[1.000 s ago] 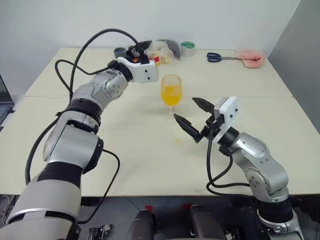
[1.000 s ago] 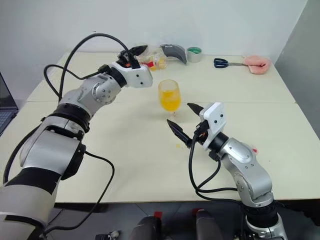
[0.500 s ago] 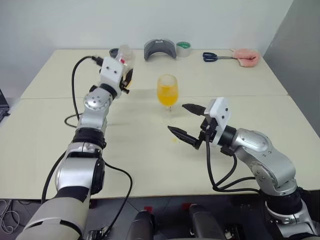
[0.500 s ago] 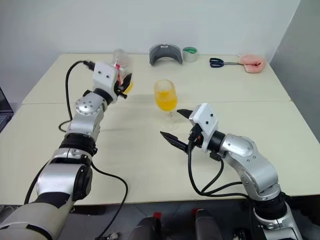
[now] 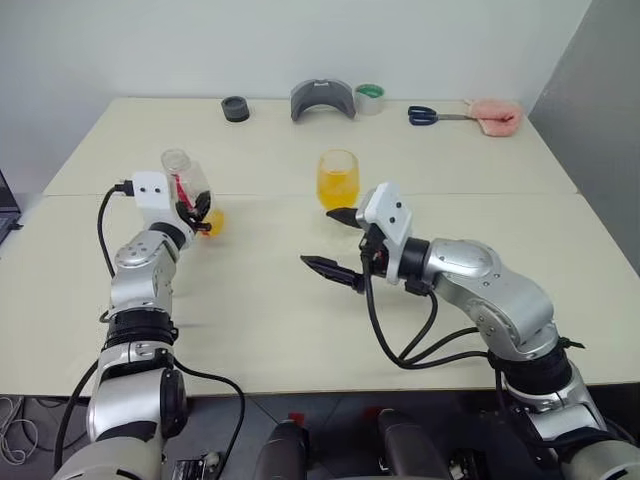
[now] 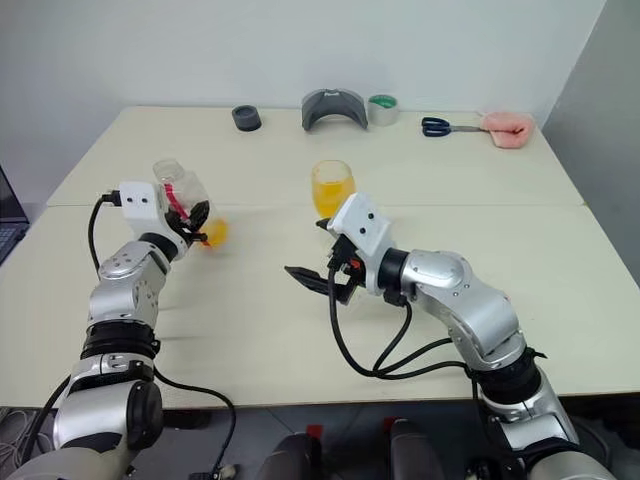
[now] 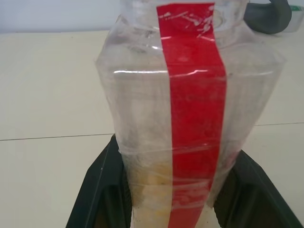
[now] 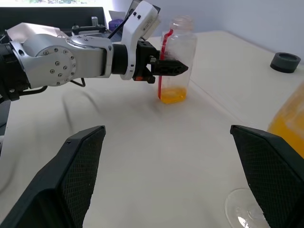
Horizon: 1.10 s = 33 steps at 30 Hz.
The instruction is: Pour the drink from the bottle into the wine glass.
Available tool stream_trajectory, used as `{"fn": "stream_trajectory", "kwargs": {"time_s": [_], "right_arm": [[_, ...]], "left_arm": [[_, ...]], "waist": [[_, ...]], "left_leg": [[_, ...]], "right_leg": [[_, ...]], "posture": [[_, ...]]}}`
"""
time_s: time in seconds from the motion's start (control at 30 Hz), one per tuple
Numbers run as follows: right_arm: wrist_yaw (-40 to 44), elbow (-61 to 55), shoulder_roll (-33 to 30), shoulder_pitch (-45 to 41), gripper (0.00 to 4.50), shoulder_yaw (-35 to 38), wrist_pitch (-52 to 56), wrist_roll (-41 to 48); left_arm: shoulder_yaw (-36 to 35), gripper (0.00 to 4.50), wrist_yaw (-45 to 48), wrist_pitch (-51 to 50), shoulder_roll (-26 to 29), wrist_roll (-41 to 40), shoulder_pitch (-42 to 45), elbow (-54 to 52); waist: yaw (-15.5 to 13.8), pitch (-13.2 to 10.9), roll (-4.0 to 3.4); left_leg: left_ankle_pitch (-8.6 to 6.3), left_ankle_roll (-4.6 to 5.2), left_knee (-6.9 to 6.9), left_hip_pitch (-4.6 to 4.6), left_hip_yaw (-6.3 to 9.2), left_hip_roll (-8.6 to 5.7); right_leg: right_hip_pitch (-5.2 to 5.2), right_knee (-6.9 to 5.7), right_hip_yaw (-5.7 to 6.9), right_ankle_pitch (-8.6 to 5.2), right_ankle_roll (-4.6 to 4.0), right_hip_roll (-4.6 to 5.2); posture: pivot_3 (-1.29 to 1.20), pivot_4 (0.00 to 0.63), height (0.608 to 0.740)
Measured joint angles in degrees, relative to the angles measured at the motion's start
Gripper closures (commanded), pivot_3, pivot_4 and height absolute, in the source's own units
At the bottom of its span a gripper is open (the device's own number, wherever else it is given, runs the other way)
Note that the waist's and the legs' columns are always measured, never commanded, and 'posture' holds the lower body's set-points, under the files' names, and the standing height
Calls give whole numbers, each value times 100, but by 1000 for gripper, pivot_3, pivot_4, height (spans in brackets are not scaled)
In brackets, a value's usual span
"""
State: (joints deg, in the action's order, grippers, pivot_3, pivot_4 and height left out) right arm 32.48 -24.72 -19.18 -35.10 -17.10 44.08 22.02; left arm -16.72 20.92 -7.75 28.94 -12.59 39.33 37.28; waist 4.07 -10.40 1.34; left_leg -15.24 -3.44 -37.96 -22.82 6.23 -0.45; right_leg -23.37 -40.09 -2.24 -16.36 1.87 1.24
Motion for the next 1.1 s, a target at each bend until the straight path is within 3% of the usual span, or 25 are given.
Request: {"fn": "stream_trajectory", "kwargs": {"time_s": [0.3,0.53,0.63,0.87,0.93,1.1], "right_arm": [[2,30,152,-21,0,-1,0,-65],[1,134,146,98,0,-77,-261,-306],[-31,167,85,562,0,-101,-790,-572],[-498,290,104,2228,0,315,-2090,-1058],[-854,445,449,2537,0,613,-2411,-1091],[-1412,974,954,2575,0,987,-3104,-1242]], "left_arm": [[-30,44,434,230,18,-76,-272,257],[34,44,507,534,19,-17,-522,80],[51,44,474,538,10,-27,-918,-375],[28,44,-32,357,-62,52,-2408,-2470],[-63,44,-403,49,-163,132,-2890,-3227],[-67,44,-766,-256,-485,140,-3505,-4224]], "waist": [[-33,1,-1],[-47,1,-1],[-59,4,4],[-83,8,10],[-78,9,11],[-98,11,12]], "left_leg": [[-2,3,2,0,0,1],[-2,3,3,3,-1,2],[-2,3,3,0,0,5],[-3,4,8,4,2,16],[-3,4,10,10,0,18],[-3,4,12,20,-12,14]], "right_leg": [[-1,1,2,0,0,-4],[-1,2,-4,0,0,-3],[-1,4,-4,0,0,1],[1,7,-13,0,0,6],[4,6,-20,0,0,6],[16,8,-15,0,0,-4]], "posture": [[0,150,740],[0,150,740],[0,150,740],[0,150,740],[0,150,740],[0,150,740]]}}
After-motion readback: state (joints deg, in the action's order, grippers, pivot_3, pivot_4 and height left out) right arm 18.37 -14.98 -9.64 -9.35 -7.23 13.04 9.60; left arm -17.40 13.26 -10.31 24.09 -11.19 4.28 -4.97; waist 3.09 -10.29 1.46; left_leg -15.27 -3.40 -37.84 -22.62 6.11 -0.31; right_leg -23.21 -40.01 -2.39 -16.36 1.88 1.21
